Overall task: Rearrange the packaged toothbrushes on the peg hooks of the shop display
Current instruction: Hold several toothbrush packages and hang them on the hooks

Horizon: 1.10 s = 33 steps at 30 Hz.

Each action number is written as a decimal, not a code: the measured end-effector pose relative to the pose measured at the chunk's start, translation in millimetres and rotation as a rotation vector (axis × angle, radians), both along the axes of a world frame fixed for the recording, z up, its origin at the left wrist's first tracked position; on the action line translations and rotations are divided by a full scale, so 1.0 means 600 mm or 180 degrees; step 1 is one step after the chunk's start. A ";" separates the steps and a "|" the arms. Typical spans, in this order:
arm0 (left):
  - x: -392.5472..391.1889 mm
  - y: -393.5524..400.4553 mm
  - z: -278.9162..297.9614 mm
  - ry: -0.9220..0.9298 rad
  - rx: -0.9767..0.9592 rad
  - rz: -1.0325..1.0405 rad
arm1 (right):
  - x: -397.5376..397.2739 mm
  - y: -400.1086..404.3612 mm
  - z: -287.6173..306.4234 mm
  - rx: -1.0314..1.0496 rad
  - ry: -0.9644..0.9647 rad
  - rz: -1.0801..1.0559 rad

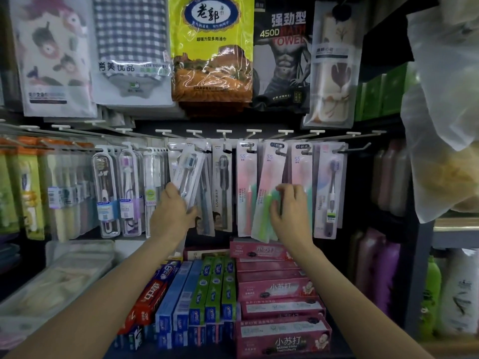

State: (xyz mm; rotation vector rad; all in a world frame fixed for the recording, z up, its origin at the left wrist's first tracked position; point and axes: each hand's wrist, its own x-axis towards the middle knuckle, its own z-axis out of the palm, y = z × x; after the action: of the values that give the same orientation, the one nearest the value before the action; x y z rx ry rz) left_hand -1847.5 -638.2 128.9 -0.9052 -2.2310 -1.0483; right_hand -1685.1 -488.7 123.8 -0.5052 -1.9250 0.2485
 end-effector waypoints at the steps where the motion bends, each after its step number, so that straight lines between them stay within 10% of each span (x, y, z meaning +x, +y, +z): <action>1: -0.002 0.002 -0.002 0.0050 0.0027 -0.0009 | -0.018 -0.010 0.001 0.0011 -0.0082 0.0308; 12: -0.062 -0.004 -0.008 0.0556 -0.0136 0.0015 | -0.235 -0.064 -0.047 -0.2080 -0.0262 0.1792; 21: -0.079 -0.010 -0.004 0.0550 -0.0142 -0.0221 | -0.237 -0.066 -0.065 -0.2136 0.0118 0.2167; 33: -0.073 -0.003 -0.009 -0.0067 0.0079 -0.0618 | -0.223 -0.097 -0.110 -0.1720 -0.1119 0.2623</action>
State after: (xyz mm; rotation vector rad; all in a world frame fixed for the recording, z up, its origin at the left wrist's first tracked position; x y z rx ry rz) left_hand -1891.0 -639.7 123.3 -1.1224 -2.1753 -1.1735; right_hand -1819.0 -546.7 58.0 -0.0602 -2.3272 1.3045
